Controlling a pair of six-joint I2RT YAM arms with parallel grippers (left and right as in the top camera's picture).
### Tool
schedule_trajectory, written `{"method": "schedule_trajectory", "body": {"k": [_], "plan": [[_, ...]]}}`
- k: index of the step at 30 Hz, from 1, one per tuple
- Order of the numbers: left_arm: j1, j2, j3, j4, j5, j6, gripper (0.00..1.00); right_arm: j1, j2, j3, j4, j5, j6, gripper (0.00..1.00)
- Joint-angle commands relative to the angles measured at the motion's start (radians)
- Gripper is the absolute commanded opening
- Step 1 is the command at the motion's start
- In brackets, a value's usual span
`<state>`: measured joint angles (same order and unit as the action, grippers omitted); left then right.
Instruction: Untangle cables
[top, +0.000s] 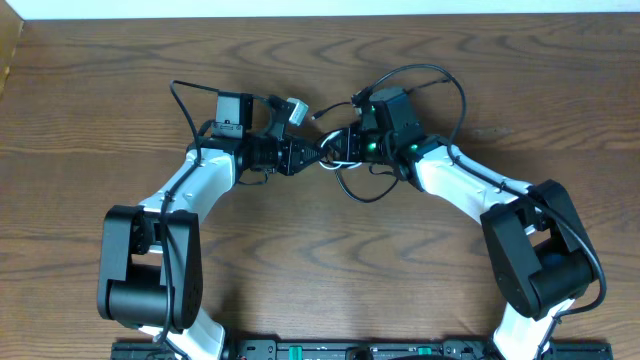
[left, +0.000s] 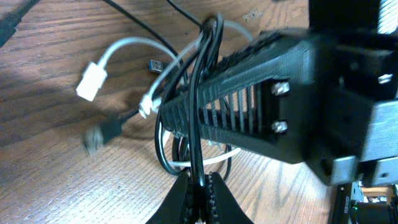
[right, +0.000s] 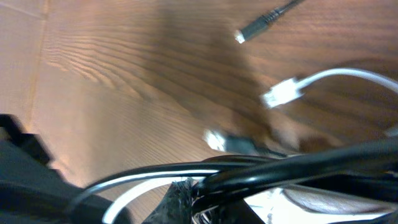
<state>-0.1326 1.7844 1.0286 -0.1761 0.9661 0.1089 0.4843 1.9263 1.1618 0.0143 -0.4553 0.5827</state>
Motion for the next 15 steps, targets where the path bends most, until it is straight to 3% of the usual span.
{"method": "schedule_trajectory", "body": {"k": [1,10,15], "plan": [[0.002,0.011,0.002,-0.003,0.008,0.006,0.07,-0.030,0.007,0.002,0.031,-0.112,0.000,0.01],[0.002,0.011,0.002,-0.003,-0.070,0.005,0.07,-0.170,0.006,0.002,0.156,-0.705,-0.076,0.01],[0.002,0.011,0.002,-0.003,-0.062,-0.021,0.08,-0.193,0.006,0.002,0.169,-0.771,-0.084,0.01]]}}
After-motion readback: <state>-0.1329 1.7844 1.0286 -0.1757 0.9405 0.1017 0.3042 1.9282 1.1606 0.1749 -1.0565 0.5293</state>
